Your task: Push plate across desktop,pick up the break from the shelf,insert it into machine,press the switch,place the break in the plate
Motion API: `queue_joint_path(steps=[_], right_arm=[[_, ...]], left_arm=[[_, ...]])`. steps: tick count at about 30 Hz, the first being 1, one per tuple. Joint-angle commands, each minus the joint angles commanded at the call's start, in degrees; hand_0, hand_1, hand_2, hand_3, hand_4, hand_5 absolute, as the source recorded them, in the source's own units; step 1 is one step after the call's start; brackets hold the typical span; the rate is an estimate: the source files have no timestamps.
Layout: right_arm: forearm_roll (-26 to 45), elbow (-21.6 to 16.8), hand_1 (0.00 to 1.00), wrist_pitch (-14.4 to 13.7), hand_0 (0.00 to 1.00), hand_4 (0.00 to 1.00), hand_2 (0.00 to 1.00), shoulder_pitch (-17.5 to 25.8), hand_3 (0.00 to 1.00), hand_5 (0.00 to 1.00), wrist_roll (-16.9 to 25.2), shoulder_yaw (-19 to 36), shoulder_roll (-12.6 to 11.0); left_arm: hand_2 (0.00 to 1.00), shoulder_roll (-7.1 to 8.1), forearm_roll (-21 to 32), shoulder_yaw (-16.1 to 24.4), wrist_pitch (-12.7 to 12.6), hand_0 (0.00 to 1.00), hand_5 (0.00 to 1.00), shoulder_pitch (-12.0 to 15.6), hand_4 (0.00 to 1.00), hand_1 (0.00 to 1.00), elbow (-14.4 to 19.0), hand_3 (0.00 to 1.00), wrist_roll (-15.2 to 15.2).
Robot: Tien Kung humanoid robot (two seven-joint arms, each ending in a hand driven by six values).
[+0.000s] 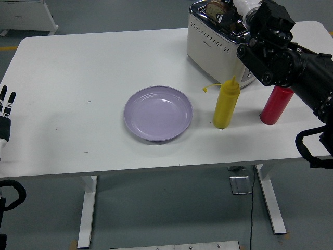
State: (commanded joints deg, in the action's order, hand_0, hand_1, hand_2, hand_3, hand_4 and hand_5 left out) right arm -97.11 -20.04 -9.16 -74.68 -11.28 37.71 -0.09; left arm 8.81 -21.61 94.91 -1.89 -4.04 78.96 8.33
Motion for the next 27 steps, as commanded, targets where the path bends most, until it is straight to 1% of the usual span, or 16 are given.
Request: queue_joint_path(steps=[3, 4, 9, 10, 15, 16, 17, 21, 22, 24, 27], right_arm=[[0.0, 0.3, 0.407, -0.8, 0.361, 0.615, 0.474, 0.1, 0.571, 0.161, 0.6, -0.3, 0.1], [-0.2, 0.5, 0.390, -1.0, 0.341, 0.555, 0.469, 0.2, 0.537, 0.125, 0.8, -0.4, 0.1], [-0.6, 0.9, 0.390, -1.6, 0.341, 0.555, 0.469, 0.4, 0.537, 0.125, 1.5, -0.6, 0.1], [-0.6, 1.0, 0.395, -1.6, 0.321, 0.413, 0.461, 0.4, 0.519, 0.067, 1.5, -0.7, 0.1], [-1.5, 0.7, 0.395, -2.1, 0.321, 0.413, 0.461, 0.5, 0.519, 0.067, 1.7, -0.5, -0.2], [-1.9, 0.5, 0.391, -2.3, 0.317, 0.357, 0.455, 0.5, 0.513, 0.061, 1.7, -0.3, -0.4], [-2.1, 0.3, 0.391, -2.4, 0.317, 0.357, 0.455, 0.5, 0.513, 0.061, 1.8, 0.0, -0.5], [-3.5, -1.2, 0.391, -2.9, 0.317, 0.357, 0.455, 0.5, 0.513, 0.061, 1.9, 3.2, -1.4], [-4.3, -2.3, 0.397, -3.2, 0.326, 0.243, 0.452, 0.5, 0.507, 0.073, 2.0, 4.5, -2.1], [-5.3, -3.7, 0.397, -3.7, 0.326, 0.243, 0.452, 0.4, 0.507, 0.073, 2.1, 6.0, -2.9], [-6.6, -6.8, 0.397, -4.8, 0.326, 0.243, 0.452, 0.3, 0.507, 0.073, 2.6, 8.0, -4.5]], left_arm=[[0.912, -0.02, 0.0, 0.0, 0.0, 0.845, 0.998, 0.0, 0.588, 0.852, 0.0, 0.826, 0.0], [0.910, -0.02, 0.0, 0.0, 0.0, 0.843, 0.998, -0.1, 0.591, 0.852, 0.0, 0.815, 0.0], [0.910, -0.03, 0.0, 0.1, 0.0, 0.843, 0.998, -0.1, 0.591, 0.852, 0.0, 0.815, 0.0], [0.908, -0.03, 0.0, 0.1, 0.0, 0.842, 0.998, -0.1, 0.591, 0.852, -0.1, 0.800, 0.0], [0.908, -0.03, -0.1, 0.3, 0.0, 0.842, 0.998, -0.1, 0.591, 0.852, -0.1, 0.800, 0.0], [0.908, -0.02, -0.1, 0.3, 0.0, 0.840, 0.998, 0.0, 0.591, 0.851, -0.1, 0.798, 0.0], [0.908, -0.01, -0.1, 0.3, 0.0, 0.840, 0.998, 0.0, 0.591, 0.851, -0.1, 0.798, 0.0], [0.908, 0.01, 0.0, 0.3, -0.1, 0.840, 0.998, 0.0, 0.591, 0.851, -0.2, 0.798, 0.0], [0.906, 0.03, 0.0, 0.3, -0.1, 0.840, 0.998, 0.0, 0.591, 0.851, -0.2, 0.799, 0.0], [0.906, 0.07, 0.0, 0.2, -0.1, 0.840, 0.998, 0.0, 0.591, 0.851, -0.2, 0.799, 0.0], [0.906, 0.14, 0.0, 0.2, -0.1, 0.840, 0.998, 0.1, 0.591, 0.851, -0.1, 0.799, 0.0]])
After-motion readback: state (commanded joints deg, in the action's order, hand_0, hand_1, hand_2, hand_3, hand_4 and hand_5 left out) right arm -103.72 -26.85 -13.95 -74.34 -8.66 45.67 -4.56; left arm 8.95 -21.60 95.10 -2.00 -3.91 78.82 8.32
